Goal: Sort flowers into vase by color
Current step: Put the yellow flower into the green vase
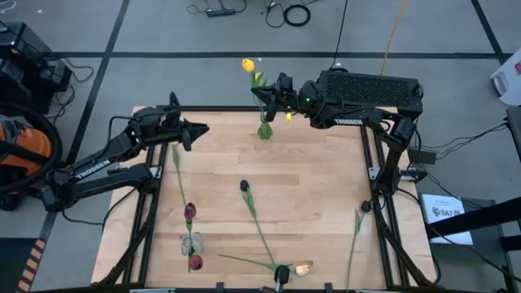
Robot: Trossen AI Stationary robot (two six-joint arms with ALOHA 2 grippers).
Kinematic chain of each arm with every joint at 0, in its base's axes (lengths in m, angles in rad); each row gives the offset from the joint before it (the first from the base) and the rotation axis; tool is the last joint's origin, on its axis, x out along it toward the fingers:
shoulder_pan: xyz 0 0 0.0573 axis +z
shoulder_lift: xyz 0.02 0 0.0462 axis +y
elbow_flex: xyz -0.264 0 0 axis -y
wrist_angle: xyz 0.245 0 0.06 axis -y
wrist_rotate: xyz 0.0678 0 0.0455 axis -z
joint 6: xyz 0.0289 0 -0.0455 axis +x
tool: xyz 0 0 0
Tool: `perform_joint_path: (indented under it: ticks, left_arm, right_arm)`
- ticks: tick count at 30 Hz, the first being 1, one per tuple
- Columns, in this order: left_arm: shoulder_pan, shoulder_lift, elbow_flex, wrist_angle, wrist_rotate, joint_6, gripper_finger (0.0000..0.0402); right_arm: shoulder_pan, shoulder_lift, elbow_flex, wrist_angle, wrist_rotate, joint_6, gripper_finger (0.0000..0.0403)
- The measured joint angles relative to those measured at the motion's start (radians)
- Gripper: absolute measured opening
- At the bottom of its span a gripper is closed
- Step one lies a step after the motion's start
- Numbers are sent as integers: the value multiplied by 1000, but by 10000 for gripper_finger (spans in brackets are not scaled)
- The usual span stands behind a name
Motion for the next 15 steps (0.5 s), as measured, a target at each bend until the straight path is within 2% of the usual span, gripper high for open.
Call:
perform_joint_path:
  ticks: [5, 8, 15]
  left_arm:
    - [0, 0, 0, 0, -14, -1, 116]
    - [0, 0, 0, 0, -15, -1, 116]
    - [0, 0, 0, -1, -36, 0, 116]
  right_arm:
    - [0, 0, 0, -45, -26, 1, 2]
    - [-3, -3, 0, -8, -51, 21, 2]
    - [-27, -93, 0, -10, -103, 42, 2]
